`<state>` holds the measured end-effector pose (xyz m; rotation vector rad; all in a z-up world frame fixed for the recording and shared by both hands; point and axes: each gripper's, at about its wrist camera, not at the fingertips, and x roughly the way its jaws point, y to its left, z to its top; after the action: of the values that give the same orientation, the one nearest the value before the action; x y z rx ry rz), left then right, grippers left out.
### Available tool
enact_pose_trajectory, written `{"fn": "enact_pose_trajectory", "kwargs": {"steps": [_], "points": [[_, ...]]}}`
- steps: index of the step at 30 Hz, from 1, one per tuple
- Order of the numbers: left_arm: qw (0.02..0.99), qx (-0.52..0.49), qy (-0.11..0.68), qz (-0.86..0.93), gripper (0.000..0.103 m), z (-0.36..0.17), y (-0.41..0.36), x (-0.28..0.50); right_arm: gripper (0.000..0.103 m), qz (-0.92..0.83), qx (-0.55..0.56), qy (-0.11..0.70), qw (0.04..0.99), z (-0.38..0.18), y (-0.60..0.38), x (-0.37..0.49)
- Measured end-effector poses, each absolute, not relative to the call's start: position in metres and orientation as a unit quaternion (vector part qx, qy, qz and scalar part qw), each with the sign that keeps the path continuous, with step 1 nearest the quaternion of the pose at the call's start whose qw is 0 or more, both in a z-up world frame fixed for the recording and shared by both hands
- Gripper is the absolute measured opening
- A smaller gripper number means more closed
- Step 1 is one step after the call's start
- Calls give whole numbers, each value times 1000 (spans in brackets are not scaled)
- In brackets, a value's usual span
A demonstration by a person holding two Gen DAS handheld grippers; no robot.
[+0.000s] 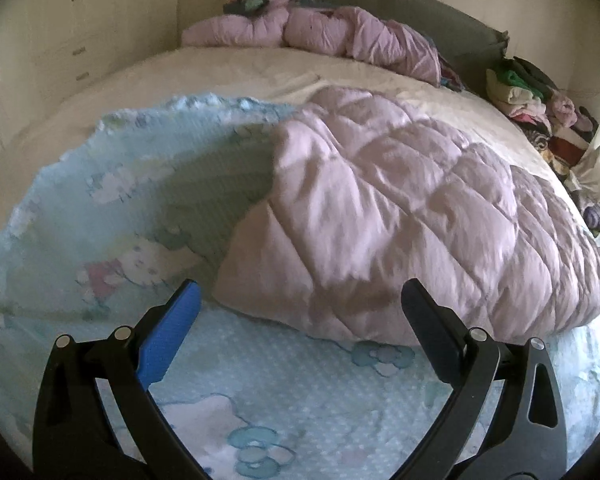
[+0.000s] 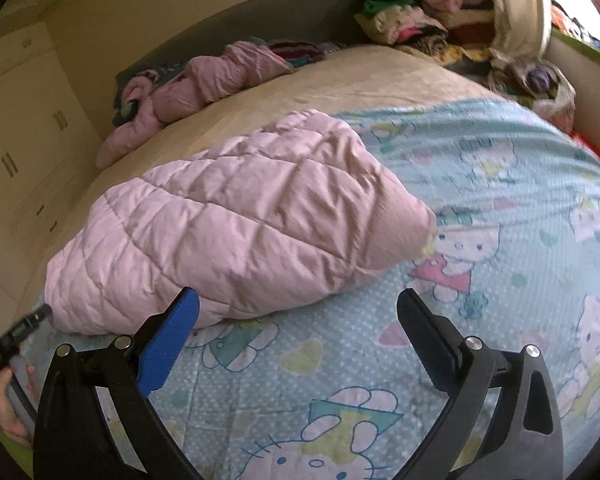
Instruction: Fold large clothes
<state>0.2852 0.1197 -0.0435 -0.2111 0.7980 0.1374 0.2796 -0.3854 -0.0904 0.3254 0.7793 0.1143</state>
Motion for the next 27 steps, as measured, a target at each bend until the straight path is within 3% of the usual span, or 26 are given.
{"fn": "enact_pose_trajectory", "kwargs": {"steps": [6, 27], "points": [[889, -218, 402, 18, 94, -60, 129, 283, 99, 55, 216, 398, 890, -109, -402, 292], [823, -421, 376, -59, 95, -112, 155, 307, 99, 69, 368, 421, 826, -159, -427, 372]]}}
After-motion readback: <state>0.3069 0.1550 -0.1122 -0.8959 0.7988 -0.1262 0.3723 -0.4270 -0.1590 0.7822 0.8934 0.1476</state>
